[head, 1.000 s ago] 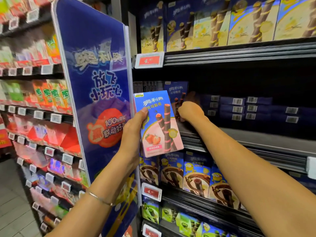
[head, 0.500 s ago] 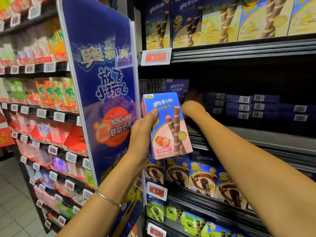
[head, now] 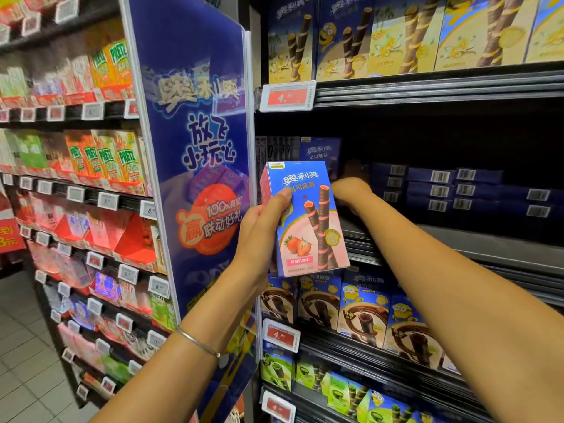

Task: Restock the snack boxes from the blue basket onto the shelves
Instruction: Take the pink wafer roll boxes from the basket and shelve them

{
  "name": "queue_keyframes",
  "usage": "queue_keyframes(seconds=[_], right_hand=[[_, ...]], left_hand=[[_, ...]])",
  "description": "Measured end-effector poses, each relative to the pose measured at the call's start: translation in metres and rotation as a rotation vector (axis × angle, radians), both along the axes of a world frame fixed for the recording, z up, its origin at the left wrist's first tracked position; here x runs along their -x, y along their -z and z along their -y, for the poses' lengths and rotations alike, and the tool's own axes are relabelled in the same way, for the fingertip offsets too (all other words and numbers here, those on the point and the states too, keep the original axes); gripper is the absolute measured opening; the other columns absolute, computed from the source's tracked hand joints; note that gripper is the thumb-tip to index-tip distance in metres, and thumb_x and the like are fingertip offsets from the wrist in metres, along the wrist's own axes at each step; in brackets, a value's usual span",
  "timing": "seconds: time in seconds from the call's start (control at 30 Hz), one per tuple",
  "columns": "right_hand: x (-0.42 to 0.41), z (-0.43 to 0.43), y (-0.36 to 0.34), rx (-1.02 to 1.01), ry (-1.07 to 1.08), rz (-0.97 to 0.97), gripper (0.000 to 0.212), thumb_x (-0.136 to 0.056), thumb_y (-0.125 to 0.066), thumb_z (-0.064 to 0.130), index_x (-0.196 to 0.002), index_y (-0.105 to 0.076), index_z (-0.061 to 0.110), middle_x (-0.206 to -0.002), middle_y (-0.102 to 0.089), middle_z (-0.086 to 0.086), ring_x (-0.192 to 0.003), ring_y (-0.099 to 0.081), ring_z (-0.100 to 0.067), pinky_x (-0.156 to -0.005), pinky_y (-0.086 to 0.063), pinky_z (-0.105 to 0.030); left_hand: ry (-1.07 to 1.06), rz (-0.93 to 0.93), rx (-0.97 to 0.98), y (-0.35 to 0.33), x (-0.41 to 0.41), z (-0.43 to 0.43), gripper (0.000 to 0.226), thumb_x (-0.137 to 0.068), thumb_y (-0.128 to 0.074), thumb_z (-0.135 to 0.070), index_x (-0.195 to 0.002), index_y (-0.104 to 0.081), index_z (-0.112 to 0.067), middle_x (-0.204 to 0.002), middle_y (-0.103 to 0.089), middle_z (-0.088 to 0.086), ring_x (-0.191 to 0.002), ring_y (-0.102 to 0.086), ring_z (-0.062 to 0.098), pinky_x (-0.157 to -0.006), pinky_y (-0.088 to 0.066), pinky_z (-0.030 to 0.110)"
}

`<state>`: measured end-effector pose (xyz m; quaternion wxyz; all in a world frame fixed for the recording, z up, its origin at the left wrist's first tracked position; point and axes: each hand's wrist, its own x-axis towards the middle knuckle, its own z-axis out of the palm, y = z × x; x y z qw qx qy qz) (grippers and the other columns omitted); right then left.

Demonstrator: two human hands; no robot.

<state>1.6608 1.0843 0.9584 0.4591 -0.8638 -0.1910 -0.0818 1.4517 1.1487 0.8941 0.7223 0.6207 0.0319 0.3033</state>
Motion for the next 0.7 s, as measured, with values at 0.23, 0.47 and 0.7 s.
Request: queue_keyframes(seconds=[0.23,0.47,0.7], right_hand=[[0.028,0.023,0.003,-0.598,-0.256,-0.216,0.039,-0.097,-0.062,0.027,-0.126,-0.058,0.002,-0.121,-0.068,-0.013,-0.108,-0.065,-0.026,-0.085,-0.053,-0.035],[0.102,0.086,0.016,-0.536,-0.637,-0.268,0.040,-0.093,-0.066,0.049,-0.115,-0.068,0.016,-0.108,-0.078,-0.003,-0.102,-0.075,-0.019,-0.078,-0.061,-0.034],[0.119,0.107,0.034,-0.360,-0.600,-0.158,0.034,-0.087,-0.077,0.040,-0.112,-0.071,0.018,-0.106,-0.078,-0.002,-0.097,-0.076,-0.020,-0.088,-0.061,-0.049]], left_hand=[[-0.013,-0.009,0.103,0.001,-0.004,0.006,0.035,-0.083,-0.070,-0.057,-0.087,-0.085,-0.026,-0.113,-0.080,0.018,-0.111,-0.074,0.046,-0.106,-0.052,0.067],[0.009,0.017,0.204,-0.001,-0.009,0.010,0.052,-0.082,-0.070,-0.057,-0.113,-0.078,-0.017,-0.116,-0.080,0.016,-0.111,-0.074,0.042,-0.108,-0.052,0.065],[0.044,0.016,0.140,-0.010,-0.006,0.023,0.052,-0.084,-0.070,-0.058,-0.114,-0.077,-0.015,-0.121,-0.077,0.019,-0.117,-0.072,0.045,-0.108,-0.051,0.067]])
